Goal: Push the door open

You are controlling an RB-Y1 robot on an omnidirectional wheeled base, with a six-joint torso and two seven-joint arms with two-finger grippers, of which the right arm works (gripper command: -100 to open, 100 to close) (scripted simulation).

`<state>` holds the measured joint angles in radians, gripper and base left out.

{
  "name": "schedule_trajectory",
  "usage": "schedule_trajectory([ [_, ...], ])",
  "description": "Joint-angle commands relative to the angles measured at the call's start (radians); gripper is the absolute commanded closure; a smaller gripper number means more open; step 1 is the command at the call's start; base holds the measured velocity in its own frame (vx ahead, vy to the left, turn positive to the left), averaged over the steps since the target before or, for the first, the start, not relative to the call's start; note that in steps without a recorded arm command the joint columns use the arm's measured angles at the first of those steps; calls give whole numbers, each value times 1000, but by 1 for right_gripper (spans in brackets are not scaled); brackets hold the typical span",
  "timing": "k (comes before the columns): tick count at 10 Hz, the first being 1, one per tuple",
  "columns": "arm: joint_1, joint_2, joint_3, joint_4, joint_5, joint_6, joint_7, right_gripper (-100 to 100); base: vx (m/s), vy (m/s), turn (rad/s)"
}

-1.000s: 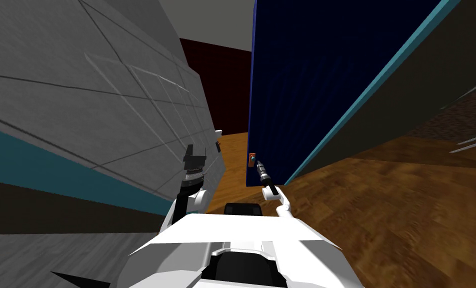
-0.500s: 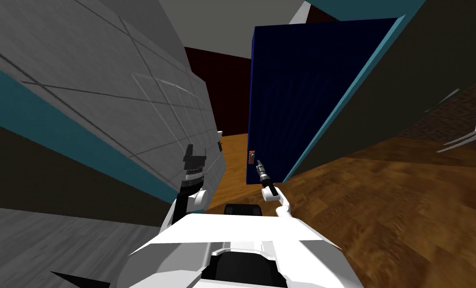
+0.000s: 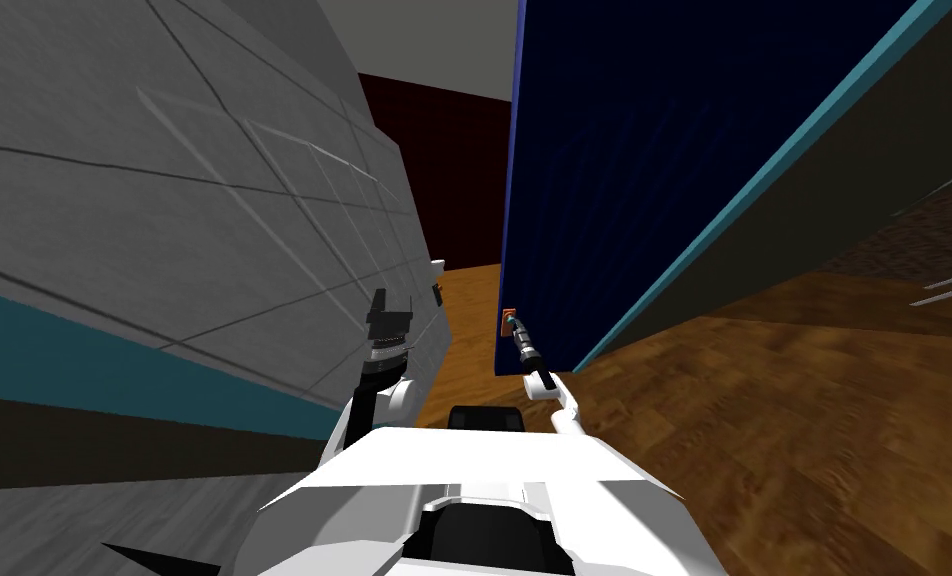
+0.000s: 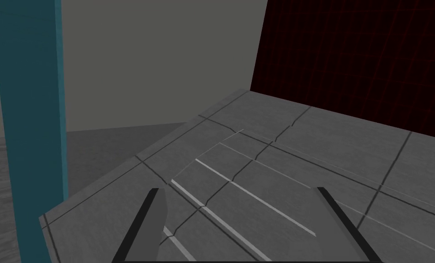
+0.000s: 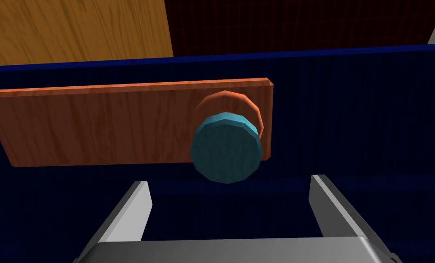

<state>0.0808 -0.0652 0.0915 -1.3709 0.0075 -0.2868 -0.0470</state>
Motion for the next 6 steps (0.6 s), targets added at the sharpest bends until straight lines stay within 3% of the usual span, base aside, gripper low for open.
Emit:
schedule_trajectory([
  [1, -7, 4, -5, 9, 0, -4, 2, -100, 193, 9, 12],
  [4, -12, 10, -8, 16, 0, -7, 3, -100, 158, 11, 16],
  [5, -12, 10, -8, 16, 0, -7, 3, 100, -11, -5, -6],
  [6, -12, 10, -8, 16, 0, -7, 3, 100, -37, -7, 3],
])
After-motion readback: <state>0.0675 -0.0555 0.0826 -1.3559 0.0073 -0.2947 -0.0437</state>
